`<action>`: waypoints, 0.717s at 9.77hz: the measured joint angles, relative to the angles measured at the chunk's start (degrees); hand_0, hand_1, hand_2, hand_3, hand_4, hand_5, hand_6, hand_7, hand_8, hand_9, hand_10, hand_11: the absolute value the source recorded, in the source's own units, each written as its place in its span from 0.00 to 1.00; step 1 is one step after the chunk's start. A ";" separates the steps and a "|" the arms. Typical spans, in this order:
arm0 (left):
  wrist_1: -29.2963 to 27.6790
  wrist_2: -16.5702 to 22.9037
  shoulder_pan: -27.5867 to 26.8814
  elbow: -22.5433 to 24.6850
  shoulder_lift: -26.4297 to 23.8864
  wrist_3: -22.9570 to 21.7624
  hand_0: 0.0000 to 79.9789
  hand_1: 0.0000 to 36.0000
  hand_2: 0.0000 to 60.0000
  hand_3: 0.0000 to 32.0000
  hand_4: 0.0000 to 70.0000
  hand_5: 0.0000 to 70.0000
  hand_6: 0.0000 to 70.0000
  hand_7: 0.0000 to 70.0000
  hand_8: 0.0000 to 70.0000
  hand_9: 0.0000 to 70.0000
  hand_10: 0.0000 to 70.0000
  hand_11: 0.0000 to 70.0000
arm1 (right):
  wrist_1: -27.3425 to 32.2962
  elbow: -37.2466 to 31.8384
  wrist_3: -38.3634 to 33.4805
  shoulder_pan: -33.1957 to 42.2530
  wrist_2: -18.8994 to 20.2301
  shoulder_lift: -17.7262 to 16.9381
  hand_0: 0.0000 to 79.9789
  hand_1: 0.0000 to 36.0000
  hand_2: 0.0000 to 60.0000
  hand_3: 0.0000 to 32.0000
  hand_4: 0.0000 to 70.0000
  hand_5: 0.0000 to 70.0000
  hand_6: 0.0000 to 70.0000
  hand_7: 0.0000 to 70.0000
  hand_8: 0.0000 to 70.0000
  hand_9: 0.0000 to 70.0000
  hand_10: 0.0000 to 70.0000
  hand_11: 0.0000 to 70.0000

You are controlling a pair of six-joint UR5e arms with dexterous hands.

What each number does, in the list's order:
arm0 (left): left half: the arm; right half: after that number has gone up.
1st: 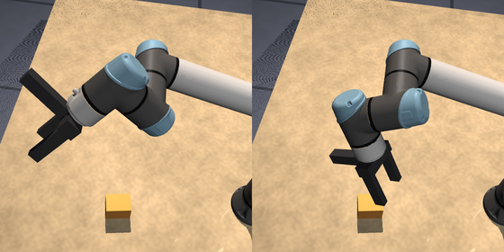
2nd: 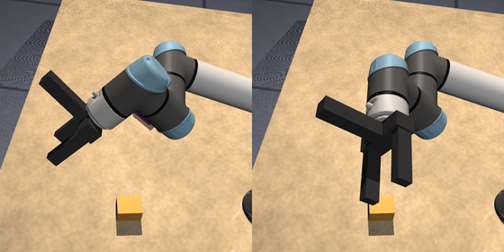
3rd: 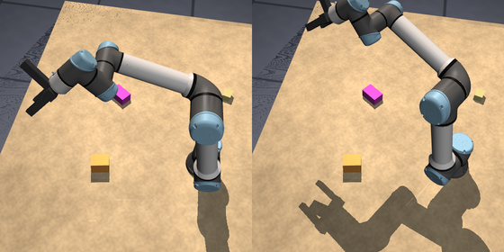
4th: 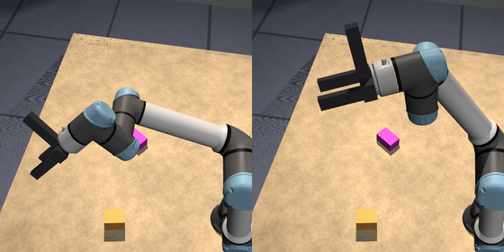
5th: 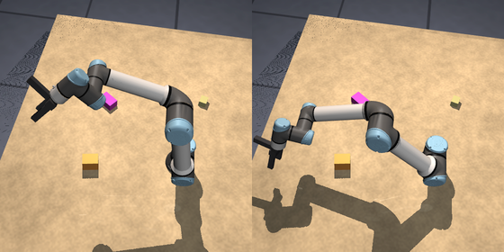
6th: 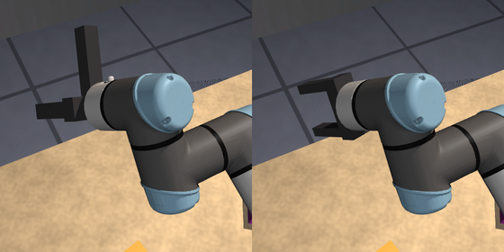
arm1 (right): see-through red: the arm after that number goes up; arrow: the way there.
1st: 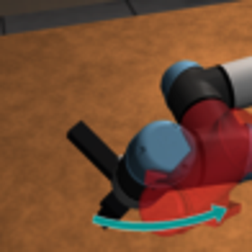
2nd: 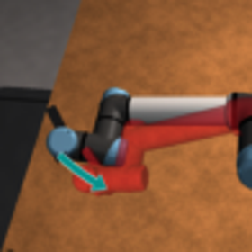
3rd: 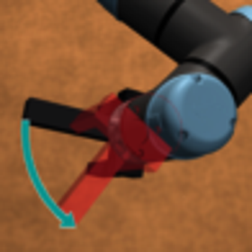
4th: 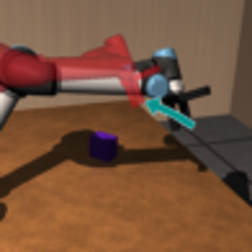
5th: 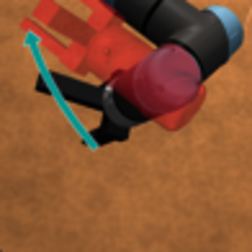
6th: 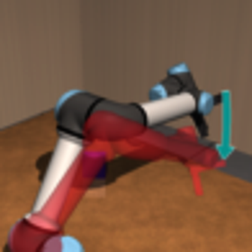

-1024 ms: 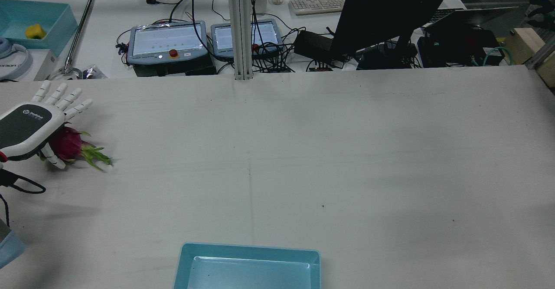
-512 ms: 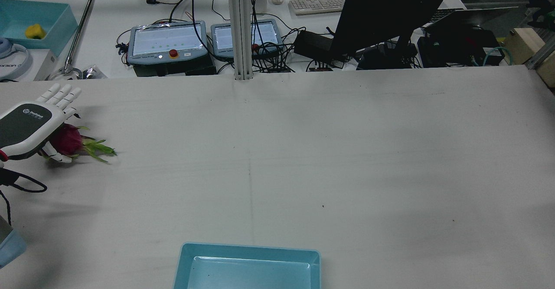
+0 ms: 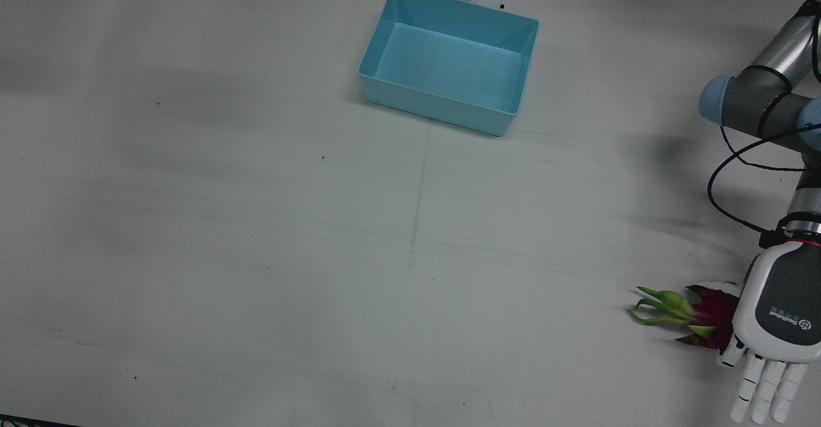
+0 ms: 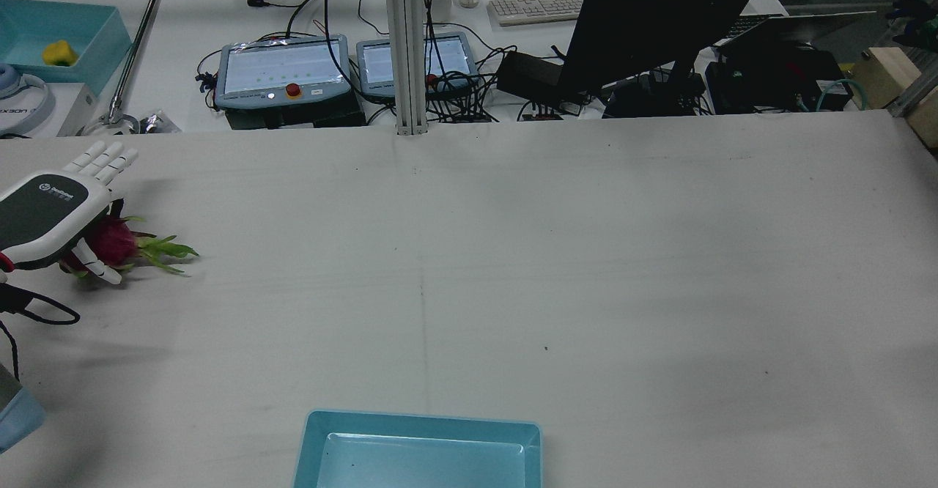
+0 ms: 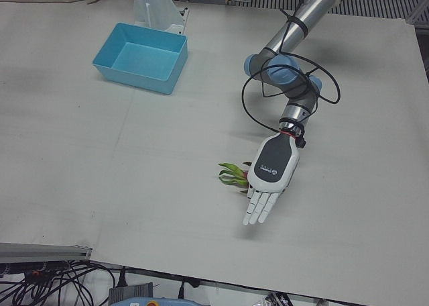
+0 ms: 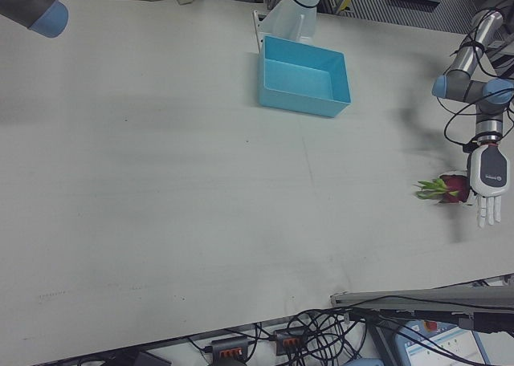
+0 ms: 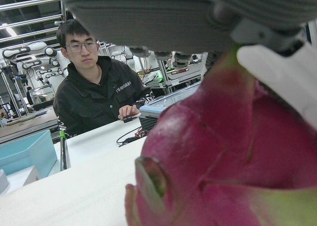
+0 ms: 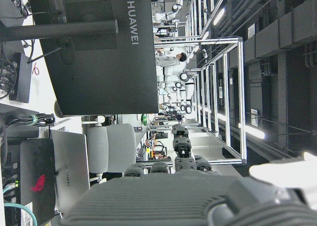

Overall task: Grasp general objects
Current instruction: 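Lift the dragon fruit off the table with the left hand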

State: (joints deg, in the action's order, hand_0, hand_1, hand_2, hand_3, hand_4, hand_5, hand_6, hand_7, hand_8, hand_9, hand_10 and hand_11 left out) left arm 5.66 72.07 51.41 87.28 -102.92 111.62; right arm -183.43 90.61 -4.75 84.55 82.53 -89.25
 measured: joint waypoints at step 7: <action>-0.46 0.02 0.05 0.58 0.05 -0.46 0.58 1.00 1.00 0.00 1.00 1.00 0.02 0.21 0.00 0.02 0.00 0.00 | 0.00 0.00 0.00 0.00 0.00 0.00 0.00 0.00 0.00 0.00 0.00 0.00 0.00 0.00 0.00 0.00 0.00 0.00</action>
State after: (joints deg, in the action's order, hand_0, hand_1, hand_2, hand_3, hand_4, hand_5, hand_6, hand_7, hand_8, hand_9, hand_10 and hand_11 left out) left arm 5.20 72.09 51.47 87.86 -102.87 111.16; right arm -183.43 90.61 -4.75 84.55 82.53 -89.25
